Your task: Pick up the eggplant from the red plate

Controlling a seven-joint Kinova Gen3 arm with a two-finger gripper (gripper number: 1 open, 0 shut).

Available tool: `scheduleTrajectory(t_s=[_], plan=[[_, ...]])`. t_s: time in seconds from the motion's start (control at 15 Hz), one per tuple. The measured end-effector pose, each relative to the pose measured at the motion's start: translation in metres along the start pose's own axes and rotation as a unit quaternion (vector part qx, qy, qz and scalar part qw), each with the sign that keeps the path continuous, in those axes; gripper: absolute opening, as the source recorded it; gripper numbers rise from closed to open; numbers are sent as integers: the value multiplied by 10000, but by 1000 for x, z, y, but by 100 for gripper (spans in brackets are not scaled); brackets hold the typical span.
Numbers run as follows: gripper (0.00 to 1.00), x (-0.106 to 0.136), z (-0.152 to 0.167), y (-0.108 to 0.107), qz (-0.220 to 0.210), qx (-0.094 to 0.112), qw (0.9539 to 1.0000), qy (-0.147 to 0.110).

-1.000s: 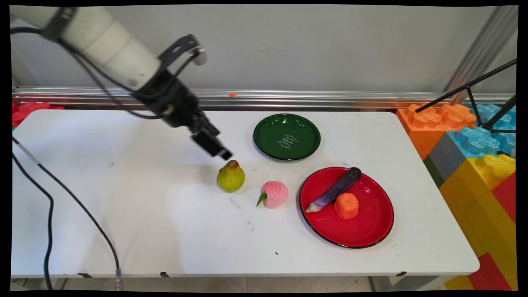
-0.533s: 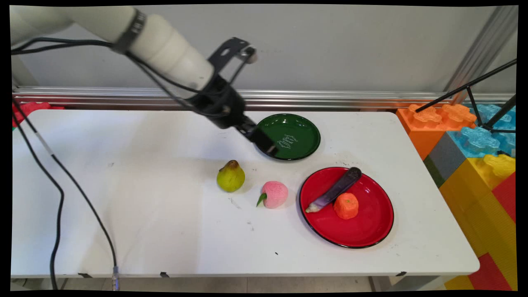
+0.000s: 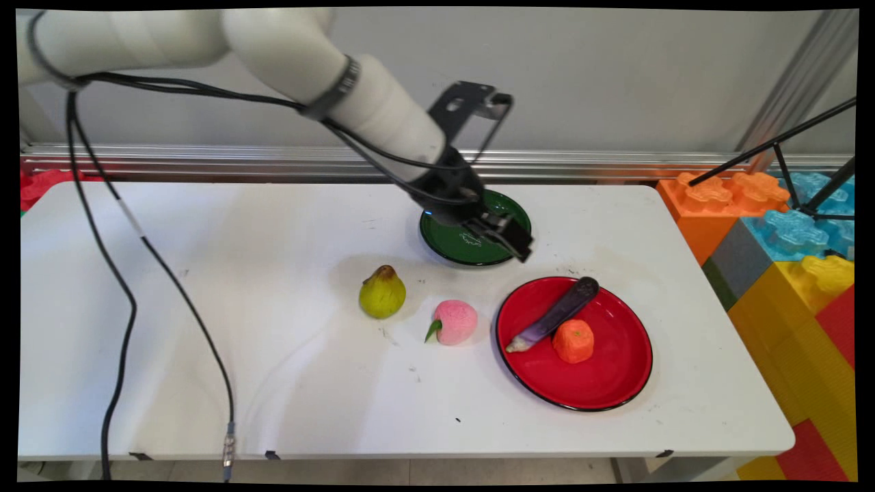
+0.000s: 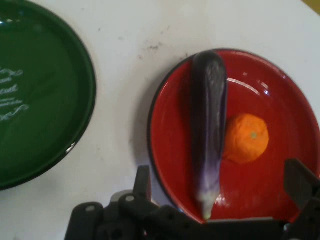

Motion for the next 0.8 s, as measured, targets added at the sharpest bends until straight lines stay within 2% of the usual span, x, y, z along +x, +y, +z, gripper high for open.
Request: scheduleTrajectory(t_s=[0.33,0.8], plan=[[100,12,38,20,-101,75,9999,-70],[100,19,85,37,-228,213,9993,-202]])
